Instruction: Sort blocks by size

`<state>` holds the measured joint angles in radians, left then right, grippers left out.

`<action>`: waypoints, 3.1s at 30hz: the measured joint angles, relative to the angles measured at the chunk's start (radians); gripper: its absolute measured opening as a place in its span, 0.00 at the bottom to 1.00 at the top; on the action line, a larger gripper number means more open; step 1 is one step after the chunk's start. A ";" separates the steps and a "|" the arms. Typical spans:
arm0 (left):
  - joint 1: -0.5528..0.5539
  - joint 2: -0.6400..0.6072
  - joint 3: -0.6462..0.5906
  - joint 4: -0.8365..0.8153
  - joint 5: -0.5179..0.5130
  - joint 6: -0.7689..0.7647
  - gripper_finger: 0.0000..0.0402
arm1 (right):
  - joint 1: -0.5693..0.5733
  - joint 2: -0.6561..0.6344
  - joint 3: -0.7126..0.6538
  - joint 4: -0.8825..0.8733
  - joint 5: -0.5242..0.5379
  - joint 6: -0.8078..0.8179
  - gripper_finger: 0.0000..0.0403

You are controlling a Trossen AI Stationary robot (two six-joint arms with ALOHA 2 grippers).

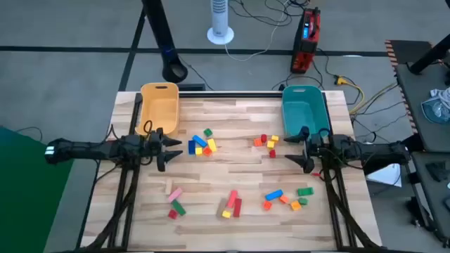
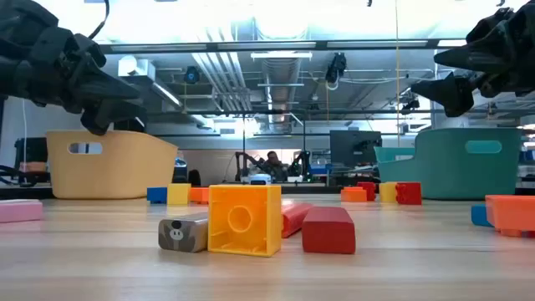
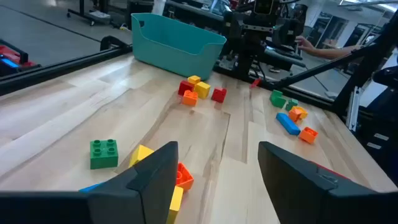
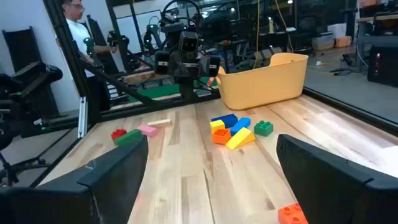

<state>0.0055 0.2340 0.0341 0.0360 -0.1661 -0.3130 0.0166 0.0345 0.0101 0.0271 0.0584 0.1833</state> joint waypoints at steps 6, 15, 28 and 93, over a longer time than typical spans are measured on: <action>0.000 0.000 0.000 0.000 0.000 0.000 0.52 | 0.000 0.000 0.000 0.000 0.000 0.000 0.86; 0.000 0.000 0.000 0.000 0.000 0.000 0.52 | 0.000 0.000 0.000 0.000 0.000 0.000 0.86; 0.000 0.000 0.000 0.000 0.000 0.000 0.52 | 0.000 0.000 0.000 0.000 0.000 0.000 0.86; 0.011 0.200 0.685 -0.506 -0.060 -0.343 0.52 | -0.306 1.422 1.521 -1.020 -0.021 0.682 0.86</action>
<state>0.0162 0.4344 0.7190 -0.4703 -0.2264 -0.6565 -0.2889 1.4563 1.5310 -0.9933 0.0369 0.8654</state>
